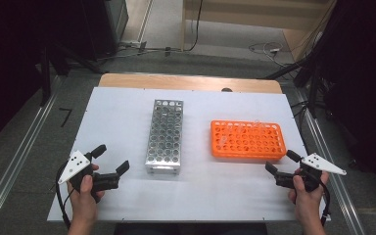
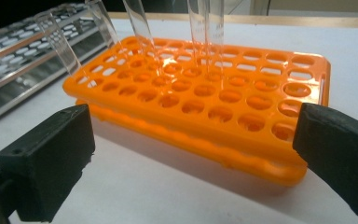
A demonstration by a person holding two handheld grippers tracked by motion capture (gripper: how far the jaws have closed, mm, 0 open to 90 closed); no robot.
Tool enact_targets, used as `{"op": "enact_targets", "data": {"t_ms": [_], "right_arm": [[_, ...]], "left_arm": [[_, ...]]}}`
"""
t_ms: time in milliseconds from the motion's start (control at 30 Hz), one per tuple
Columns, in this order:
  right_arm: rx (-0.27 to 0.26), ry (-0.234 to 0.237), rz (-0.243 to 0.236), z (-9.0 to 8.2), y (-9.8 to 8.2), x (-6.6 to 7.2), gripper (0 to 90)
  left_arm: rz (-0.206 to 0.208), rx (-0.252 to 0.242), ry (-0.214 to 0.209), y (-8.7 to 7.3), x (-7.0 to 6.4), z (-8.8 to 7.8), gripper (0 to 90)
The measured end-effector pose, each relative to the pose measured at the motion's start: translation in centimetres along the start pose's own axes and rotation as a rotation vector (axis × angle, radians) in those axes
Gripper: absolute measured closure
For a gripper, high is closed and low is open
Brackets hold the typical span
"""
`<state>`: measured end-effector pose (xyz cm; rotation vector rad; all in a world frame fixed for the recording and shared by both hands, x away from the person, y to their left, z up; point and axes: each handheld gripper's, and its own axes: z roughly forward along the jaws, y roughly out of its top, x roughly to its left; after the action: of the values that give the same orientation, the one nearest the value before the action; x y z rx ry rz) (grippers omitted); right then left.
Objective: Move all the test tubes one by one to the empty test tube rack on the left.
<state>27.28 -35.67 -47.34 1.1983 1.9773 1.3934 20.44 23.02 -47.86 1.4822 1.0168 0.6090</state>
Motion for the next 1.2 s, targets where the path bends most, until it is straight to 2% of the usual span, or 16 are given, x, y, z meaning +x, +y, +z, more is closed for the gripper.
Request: {"op": "enact_targets", "data": {"t_ms": [100,133,267,333,467,500,700,767,800,833,867,933,1200], "right_arm": [[-0.008,0.004,0.023,0.0,0.4,0.0,0.0],[0.000,-0.010,0.027,0.1,0.7,0.1,0.0],[0.012,-0.010,0.030,0.5,1.1,-0.1,0.0],[0.020,-0.029,0.022,0.8,1.5,-0.1,2.7],[0.033,-0.018,0.019,1.5,2.7,-0.3,5.1],[0.053,-0.026,0.017,2.1,3.2,-0.5,8.6],[0.082,-0.023,0.021,3.9,4.1,-1.3,17.4],[0.085,-0.012,0.040,4.5,4.4,-1.7,22.8],[0.091,-0.011,0.053,5.1,4.6,-2.0,29.8],[0.091,-0.011,0.053,5.1,4.6,-2.0,29.8],[0.100,-0.012,0.068,5.7,4.8,-2.2,36.8],[0.116,-0.012,0.073,6.4,4.7,-2.4,43.5],[0.171,-0.044,0.041,8.3,4.1,-2.2,59.2]], "left_arm": [[0.007,0.004,-0.009,0.0,-0.2,0.1,0.0],[0.002,-0.004,-0.015,0.1,-0.3,0.0,0.0],[-0.008,-0.007,-0.027,0.2,-0.3,0.0,0.0],[-0.002,0.007,-0.026,0.2,-0.4,0.1,0.0],[0.002,0.010,-0.032,0.3,-0.6,0.1,0.0],[0.004,0.009,-0.035,0.4,-0.7,0.1,0.0],[-0.002,0.001,-0.044,0.8,-0.9,0.2,0.0],[0.008,0.011,-0.054,0.9,-1.0,0.4,0.0],[0.011,0.009,-0.054,1.0,-1.1,0.4,0.0],[0.011,0.006,-0.056,1.1,-1.1,0.5,0.0],[0.009,0.000,-0.053,1.3,-1.1,0.6,0.0],[0.018,0.009,-0.056,1.4,-1.0,0.9,0.0],[0.032,0.027,-0.061,1.7,-1.0,2.0,0.0]]}}
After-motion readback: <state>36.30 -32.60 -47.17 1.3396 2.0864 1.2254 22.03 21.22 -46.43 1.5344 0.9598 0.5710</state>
